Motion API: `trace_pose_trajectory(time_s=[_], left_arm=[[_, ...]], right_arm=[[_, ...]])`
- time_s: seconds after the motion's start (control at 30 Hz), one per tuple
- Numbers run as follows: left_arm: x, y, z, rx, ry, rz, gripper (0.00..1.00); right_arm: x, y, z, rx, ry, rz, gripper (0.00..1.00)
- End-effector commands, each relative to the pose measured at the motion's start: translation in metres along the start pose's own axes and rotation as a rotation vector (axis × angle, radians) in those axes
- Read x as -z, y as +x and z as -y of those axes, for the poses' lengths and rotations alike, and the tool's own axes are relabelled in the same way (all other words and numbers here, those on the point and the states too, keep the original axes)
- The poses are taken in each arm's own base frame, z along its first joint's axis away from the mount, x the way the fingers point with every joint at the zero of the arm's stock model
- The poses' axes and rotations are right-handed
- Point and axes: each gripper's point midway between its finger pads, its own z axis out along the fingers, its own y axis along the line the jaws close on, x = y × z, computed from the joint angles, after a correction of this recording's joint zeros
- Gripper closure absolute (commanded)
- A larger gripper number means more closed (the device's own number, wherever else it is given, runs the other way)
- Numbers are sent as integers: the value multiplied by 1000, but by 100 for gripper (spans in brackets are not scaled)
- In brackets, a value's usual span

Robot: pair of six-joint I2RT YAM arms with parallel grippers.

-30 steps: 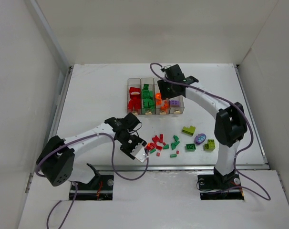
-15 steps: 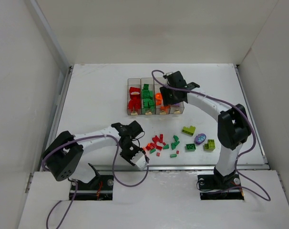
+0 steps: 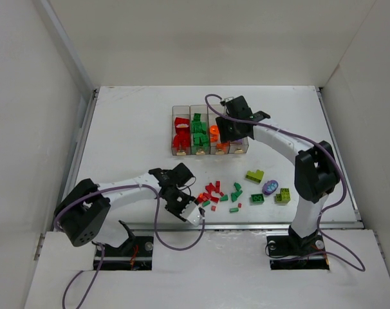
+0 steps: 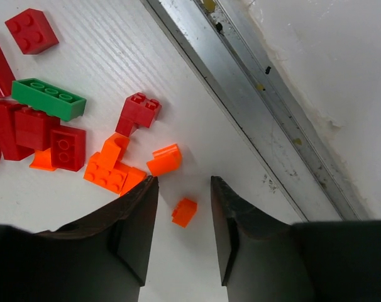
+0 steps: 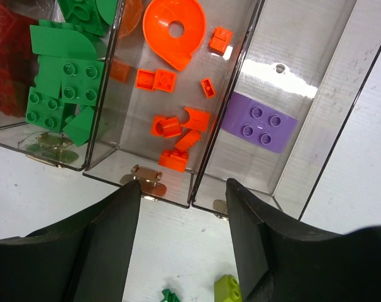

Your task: Sort the legos into containers by color

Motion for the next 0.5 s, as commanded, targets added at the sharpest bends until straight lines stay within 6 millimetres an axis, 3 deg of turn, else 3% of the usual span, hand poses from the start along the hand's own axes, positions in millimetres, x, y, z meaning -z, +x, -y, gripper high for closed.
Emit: trace_pose_trajectory(time_s=[0.0,0.07,0.2,0.37,0.47], left_arm=[[1,5,10,-12,22,-29,63],[4,13,7,-18,9,-56,57],[6,31,1,-63,-8,-110,56],[4,32,2,-71,3,-111,74],[4,32,1,-95,4,-111,75]], right_arm=[[19,-25,-2,-22,-18,93,38],[19,-25,-2,-22,-18,93,38],[19,-25,-2,-22,-18,93,38],[18,-21,-2,-22,-17,84,38],[15,-19,3,-29,-10,83,38]])
